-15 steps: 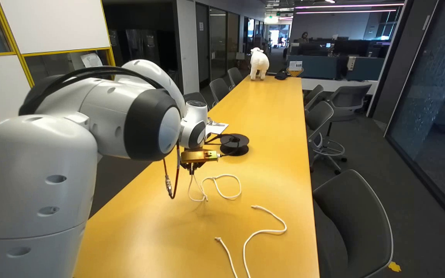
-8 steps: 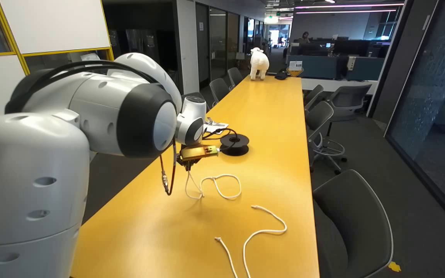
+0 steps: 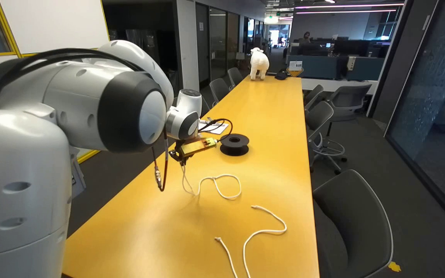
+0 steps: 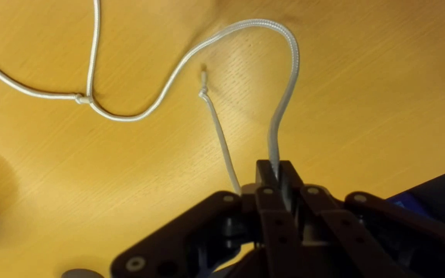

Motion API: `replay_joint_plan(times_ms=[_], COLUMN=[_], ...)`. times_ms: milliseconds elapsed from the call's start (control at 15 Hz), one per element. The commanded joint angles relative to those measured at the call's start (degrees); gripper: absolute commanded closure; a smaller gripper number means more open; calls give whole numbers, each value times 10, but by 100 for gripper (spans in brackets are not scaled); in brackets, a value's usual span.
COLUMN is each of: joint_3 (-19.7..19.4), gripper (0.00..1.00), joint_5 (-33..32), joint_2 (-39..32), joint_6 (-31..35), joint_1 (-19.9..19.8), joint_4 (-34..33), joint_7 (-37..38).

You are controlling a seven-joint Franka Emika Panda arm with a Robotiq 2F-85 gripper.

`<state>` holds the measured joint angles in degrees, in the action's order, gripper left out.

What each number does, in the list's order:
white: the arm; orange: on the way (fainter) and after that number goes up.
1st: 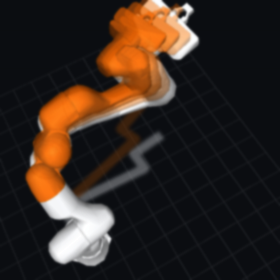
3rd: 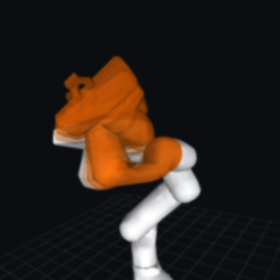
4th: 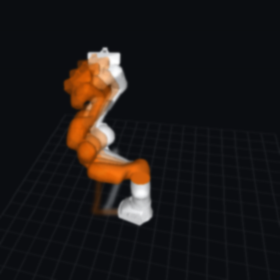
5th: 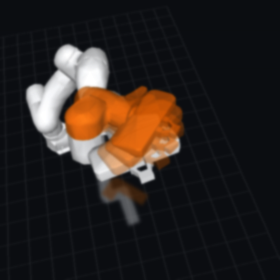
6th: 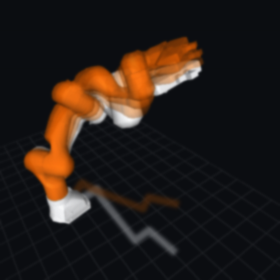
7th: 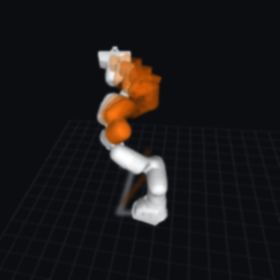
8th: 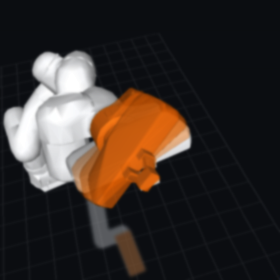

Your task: Untangle the rope on the table.

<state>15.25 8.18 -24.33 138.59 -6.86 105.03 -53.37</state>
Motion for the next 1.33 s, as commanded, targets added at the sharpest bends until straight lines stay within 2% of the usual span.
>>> replay_joint_plan(times_ms=[0,200,533,867,1267], joint_3=[4,2,-22,-40,-42], gripper=[91,90,91,91,92], joint_5=[33,48,3,-70,-169], joint_2=[52,56,45,38,40], joint_6=[12,-5,18,25,13], joint_1=[0,4,29,54,63], joint_4=[43,51,102,159,207], joint_7=[-57,-95,-104,-102,-172])
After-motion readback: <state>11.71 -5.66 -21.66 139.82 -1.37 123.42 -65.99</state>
